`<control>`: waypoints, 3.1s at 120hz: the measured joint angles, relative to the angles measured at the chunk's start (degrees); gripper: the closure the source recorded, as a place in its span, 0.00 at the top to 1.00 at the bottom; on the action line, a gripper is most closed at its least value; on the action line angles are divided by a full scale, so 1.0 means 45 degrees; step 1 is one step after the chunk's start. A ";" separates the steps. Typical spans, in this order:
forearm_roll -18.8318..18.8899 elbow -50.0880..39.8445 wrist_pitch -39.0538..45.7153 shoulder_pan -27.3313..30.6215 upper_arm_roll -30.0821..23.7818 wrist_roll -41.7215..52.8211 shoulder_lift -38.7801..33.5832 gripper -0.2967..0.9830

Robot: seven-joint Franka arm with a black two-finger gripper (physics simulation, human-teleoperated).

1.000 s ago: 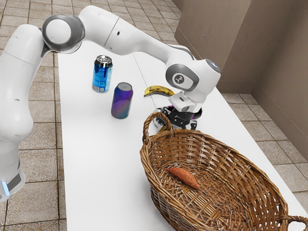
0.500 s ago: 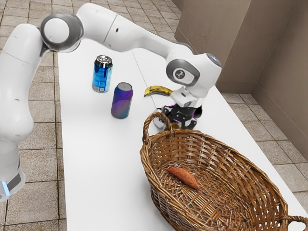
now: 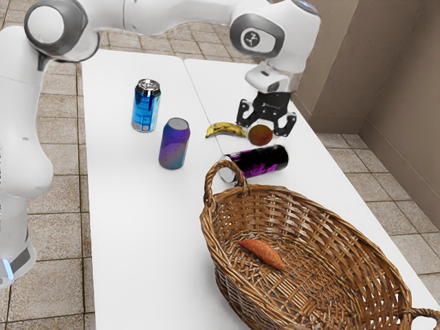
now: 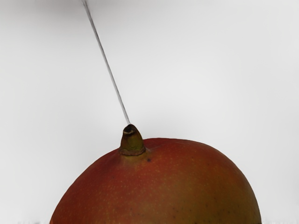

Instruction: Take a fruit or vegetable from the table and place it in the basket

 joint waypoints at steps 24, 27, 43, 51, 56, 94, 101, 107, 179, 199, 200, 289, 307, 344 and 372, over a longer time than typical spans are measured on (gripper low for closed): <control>0.0024 0.0027 -0.0895 0.1607 -0.3613 -0.0264 0.0427 0.42; 0.0022 -0.0019 -0.0979 0.1226 -0.3759 -0.0334 0.0470 0.42; 0.0026 -0.0151 -0.1247 -0.1435 -0.3805 -0.0820 0.0532 0.42; 0.0008 -0.0179 -0.1236 -0.2819 -0.3224 -0.1081 0.0523 0.43; -0.0012 -0.0034 -0.1182 -0.4648 -0.1758 -0.1229 0.0507 0.41; -0.0124 0.0350 -0.0586 -0.7981 0.1387 -0.2024 0.0241 0.40; -0.0114 0.0347 -0.0547 -0.7990 0.1400 -0.2129 0.0240 0.43; -0.0108 0.0344 -0.0544 -0.8013 0.1527 -0.2210 0.0238 0.53; -0.0980 0.4816 -0.3633 0.1055 0.3057 -0.6346 0.1394 0.76; -0.1549 0.3782 -0.3961 0.1112 0.4225 -0.8673 0.0575 0.77; -0.1563 0.3762 -0.3965 0.1129 0.4257 -0.8792 0.0549 0.77; -0.2341 -0.0506 -0.1815 0.5505 0.0898 -1.7862 0.0360 0.77; -0.2038 -0.0651 -0.1210 0.4522 0.0625 -1.8661 0.0364 0.77; -0.0048 -0.1448 0.0723 0.3813 0.1295 -1.9135 0.0162 0.77; 0.0214 -0.1536 0.1848 0.2999 0.2527 -1.9097 0.0089 0.77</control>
